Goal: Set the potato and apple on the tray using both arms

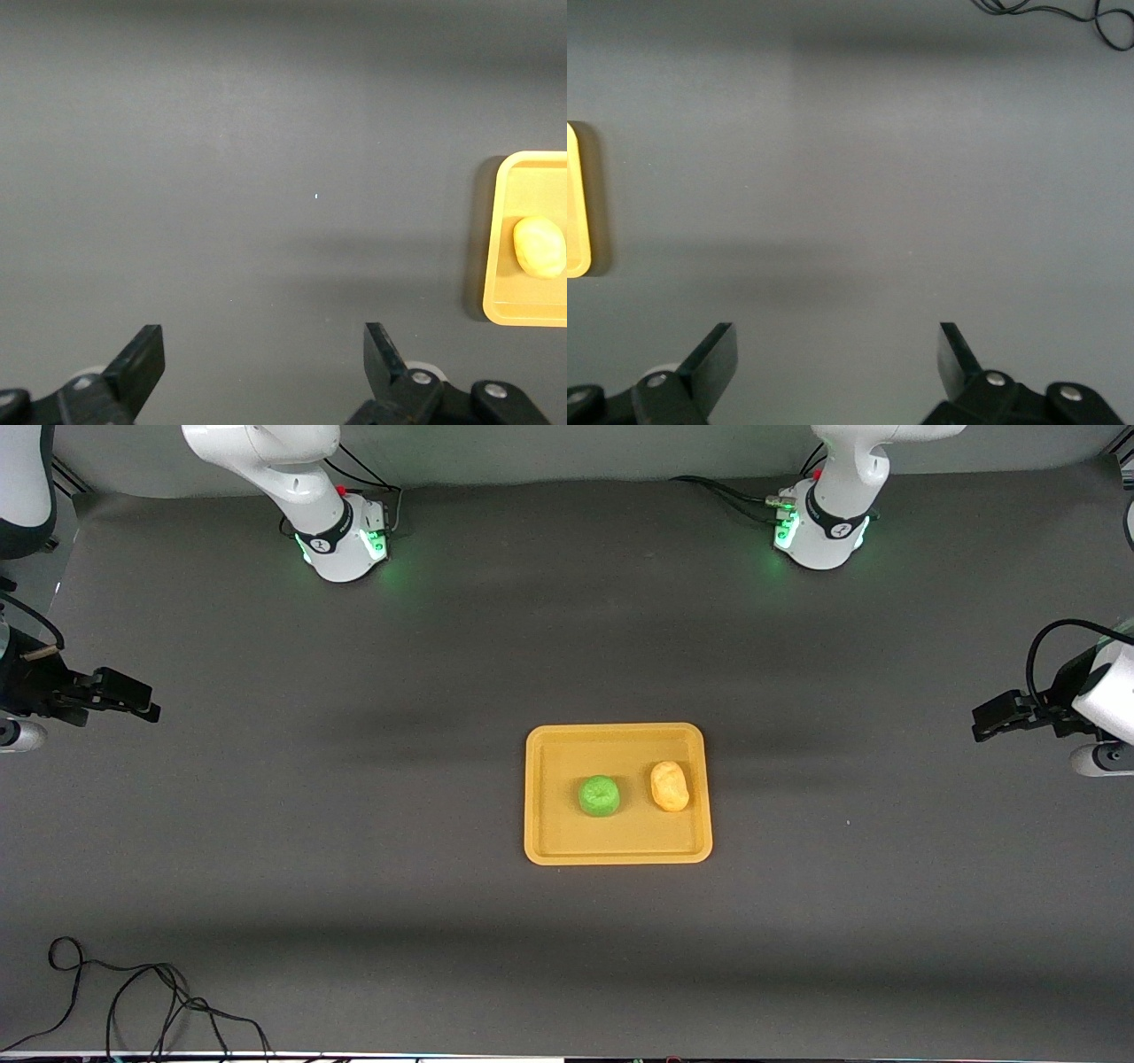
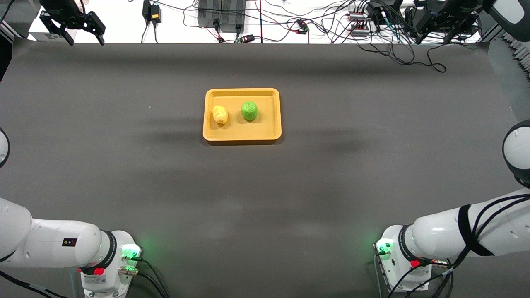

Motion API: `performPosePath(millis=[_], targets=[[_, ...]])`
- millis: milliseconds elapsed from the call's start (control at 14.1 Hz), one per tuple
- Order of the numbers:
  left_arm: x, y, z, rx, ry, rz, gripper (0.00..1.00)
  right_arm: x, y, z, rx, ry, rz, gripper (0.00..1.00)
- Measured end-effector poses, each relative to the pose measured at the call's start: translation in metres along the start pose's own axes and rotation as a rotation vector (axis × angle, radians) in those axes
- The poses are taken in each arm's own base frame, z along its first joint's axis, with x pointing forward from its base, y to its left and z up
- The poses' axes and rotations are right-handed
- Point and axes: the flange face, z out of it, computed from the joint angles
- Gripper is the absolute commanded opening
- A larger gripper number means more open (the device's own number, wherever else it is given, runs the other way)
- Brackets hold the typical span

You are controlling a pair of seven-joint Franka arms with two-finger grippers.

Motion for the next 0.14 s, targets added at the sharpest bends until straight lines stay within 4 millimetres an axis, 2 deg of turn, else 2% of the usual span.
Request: performPosePath(millis=[142], targets=[[0.0012, 0.0012, 0.0011, 0.0, -0.001, 0.002, 1.0, -0.0001, -0.0003, 0.0004, 0.004, -0.001, 0.0, 1.0]])
